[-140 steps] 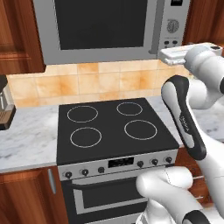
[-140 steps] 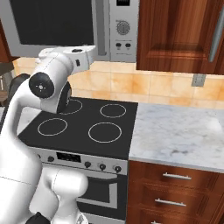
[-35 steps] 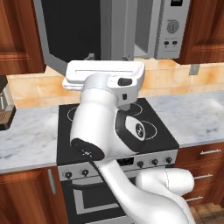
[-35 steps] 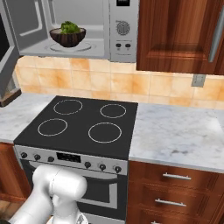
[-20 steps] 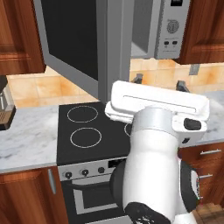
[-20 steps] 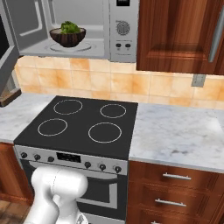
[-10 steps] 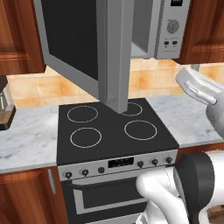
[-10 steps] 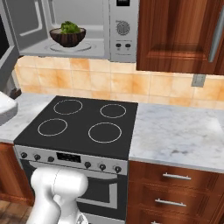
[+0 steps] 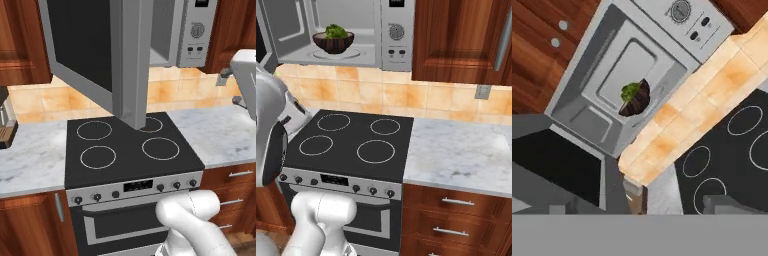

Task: The microwave is finished heating the shrimp and lettuce. Take the bowl containing the food and place it on the dining counter.

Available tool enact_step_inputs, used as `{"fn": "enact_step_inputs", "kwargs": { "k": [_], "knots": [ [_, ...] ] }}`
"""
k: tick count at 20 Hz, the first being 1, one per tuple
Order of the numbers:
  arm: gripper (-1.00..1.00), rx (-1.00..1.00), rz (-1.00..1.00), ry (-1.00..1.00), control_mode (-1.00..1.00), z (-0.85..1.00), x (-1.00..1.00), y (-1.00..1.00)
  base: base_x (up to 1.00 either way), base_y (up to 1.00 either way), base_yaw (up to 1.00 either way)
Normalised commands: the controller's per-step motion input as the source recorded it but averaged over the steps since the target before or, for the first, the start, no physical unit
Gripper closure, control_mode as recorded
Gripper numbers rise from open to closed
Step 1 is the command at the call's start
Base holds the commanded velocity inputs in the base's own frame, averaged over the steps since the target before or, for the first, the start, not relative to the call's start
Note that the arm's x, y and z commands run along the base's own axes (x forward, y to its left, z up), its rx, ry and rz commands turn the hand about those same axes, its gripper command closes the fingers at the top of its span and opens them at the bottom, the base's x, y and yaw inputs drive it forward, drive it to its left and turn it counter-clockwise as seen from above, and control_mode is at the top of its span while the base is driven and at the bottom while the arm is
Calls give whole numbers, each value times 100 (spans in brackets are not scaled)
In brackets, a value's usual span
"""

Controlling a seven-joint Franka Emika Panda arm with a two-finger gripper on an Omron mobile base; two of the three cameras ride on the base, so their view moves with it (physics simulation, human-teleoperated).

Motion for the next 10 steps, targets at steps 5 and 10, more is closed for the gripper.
{"fn": "enact_step_inputs", "kwargs": {
  "k": [5,10],
  "knots": [
    [-100,47,58,41,-100,-53,84,39,0,0,0],
    [-100,42,44,26,-100,-78,100,68,0,0,0]
  ]
}}
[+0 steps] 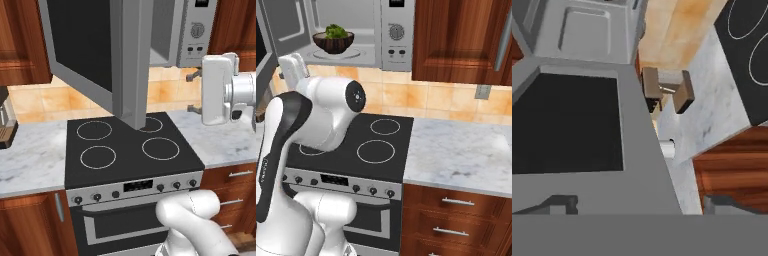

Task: The microwave is finished heating the shrimp and lettuce. Take the bowl containing the food and place it on the dining counter.

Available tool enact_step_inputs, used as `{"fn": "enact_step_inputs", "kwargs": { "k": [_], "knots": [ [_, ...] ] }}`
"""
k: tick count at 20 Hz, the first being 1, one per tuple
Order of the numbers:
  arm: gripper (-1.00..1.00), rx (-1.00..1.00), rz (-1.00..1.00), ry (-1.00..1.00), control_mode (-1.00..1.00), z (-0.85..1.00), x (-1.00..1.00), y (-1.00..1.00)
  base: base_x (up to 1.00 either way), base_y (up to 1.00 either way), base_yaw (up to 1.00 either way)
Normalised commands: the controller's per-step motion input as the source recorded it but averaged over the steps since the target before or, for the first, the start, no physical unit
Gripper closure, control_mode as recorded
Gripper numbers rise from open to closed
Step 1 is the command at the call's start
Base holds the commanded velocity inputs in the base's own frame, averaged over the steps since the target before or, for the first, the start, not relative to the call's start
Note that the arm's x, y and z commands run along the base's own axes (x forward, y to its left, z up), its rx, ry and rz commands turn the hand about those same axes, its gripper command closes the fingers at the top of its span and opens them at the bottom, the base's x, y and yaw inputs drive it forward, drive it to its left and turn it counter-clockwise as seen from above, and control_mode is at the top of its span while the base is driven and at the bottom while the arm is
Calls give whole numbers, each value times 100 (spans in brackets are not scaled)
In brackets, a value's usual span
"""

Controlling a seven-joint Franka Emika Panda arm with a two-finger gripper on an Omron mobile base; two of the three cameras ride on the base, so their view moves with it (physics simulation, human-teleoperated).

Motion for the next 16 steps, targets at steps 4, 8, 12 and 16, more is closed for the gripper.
{"fn": "enact_step_inputs", "kwargs": {
  "k": [4,8,12,16],
  "knots": [
    [-100,20,37,27,-100,6,95,98,0,0,0],
    [-100,2,36,31,-100,34,26,100,0,0,0],
    [-100,0,26,21,-100,32,0,100,0,0,0],
    [-100,-4,9,5,-100,10,0,100,0,0,0]
  ]
}}
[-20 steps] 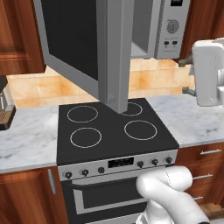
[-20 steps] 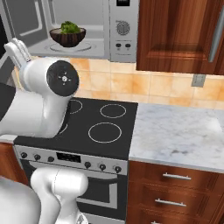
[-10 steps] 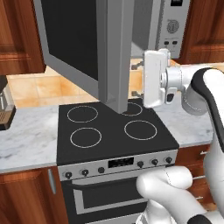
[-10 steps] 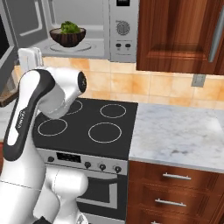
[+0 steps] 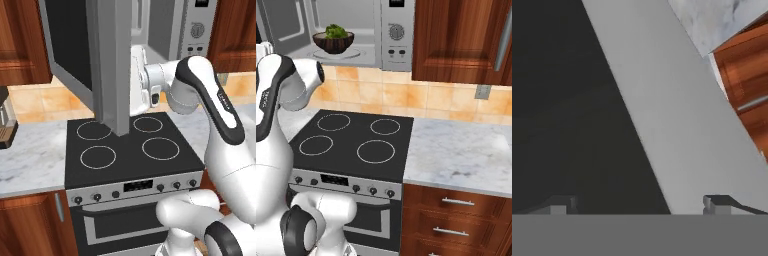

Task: The microwave is finished heating the shrimp and lettuce. Take the bowl containing the food and place it on the dining counter.

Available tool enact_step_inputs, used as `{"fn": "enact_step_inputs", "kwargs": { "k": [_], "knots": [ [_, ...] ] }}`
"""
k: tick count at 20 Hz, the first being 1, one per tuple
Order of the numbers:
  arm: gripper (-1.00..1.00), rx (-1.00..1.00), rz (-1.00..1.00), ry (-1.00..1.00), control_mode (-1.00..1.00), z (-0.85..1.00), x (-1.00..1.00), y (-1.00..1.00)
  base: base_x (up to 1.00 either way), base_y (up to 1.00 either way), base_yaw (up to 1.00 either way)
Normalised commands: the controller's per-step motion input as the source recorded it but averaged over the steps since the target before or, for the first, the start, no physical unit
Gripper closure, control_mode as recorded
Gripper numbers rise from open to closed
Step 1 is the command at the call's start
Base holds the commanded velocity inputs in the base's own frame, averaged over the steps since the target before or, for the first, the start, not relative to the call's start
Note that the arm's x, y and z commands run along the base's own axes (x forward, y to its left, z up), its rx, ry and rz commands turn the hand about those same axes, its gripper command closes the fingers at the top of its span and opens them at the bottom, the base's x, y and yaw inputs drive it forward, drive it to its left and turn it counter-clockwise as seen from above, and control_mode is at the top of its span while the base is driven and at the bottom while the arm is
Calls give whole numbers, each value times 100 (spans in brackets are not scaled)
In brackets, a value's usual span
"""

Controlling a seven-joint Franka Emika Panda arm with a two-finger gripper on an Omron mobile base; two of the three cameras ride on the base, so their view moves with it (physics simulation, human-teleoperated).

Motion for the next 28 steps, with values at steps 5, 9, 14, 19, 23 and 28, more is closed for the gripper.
{"fn": "enact_step_inputs", "kwargs": {
  "k": [5,9,14,19,23,28],
  "knots": [
    [-100,-6,0,3,-100,-3,0,84,0,0,0],
    [-100,-5,-3,-1,-100,9,12,-66,0,0,0],
    [-100,-20,-15,-9,-100,37,45,-100,0,0,0],
    [-100,-29,-15,-14,-100,38,55,-100,0,0,0],
    [-100,-23,-9,-18,-100,13,88,-100,0,0,0],
    [-100,-2,-7,-20,-100,-20,100,-62,0,0,0]
  ]
}}
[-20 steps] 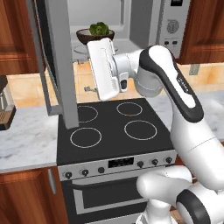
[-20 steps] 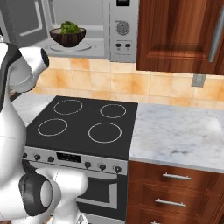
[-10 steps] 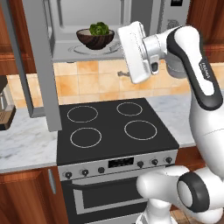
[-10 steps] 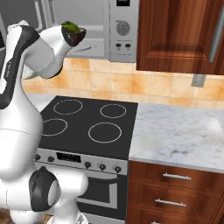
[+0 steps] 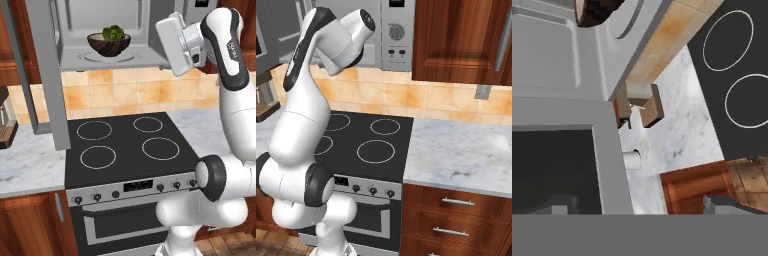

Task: The microwave is finished heating the shrimp and lettuce. Take the bowl containing the food and place it on the dining counter.

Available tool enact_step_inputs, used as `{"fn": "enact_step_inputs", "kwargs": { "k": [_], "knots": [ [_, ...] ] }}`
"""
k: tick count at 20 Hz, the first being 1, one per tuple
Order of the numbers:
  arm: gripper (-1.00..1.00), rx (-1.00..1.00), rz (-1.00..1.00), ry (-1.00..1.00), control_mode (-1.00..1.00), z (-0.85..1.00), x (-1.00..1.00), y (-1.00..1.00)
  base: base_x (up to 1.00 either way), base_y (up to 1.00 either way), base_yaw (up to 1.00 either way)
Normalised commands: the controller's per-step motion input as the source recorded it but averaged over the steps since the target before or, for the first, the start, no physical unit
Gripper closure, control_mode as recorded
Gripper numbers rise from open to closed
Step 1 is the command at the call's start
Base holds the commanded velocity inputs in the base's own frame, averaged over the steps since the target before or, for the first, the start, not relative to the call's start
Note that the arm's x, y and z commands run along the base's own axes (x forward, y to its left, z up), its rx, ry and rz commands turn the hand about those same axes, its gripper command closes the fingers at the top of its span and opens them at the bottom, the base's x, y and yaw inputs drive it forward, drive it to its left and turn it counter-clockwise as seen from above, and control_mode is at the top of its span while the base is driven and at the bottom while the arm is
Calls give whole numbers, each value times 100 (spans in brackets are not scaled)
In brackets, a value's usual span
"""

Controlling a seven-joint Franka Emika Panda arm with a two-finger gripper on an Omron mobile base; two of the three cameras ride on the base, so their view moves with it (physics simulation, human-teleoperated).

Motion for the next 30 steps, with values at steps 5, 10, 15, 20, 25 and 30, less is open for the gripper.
{"fn": "enact_step_inputs", "kwargs": {
  "k": [5,10,15,20,25,30],
  "knots": [
    [-100,-1,-4,-11,-100,0,36,3,0,0,0],
    [-100,-8,-25,-16,-100,-2,100,34,0,0,0],
    [-100,-3,-12,0,-100,-4,98,21,0,0,0],
    [-100,-1,-9,0,-100,-2,96,4,0,0,0],
    [-100,0,-11,0,-100,-3,91,4,0,0,0],
    [-100,0,-13,0,-100,0,73,10,0,0,0]
  ]
}}
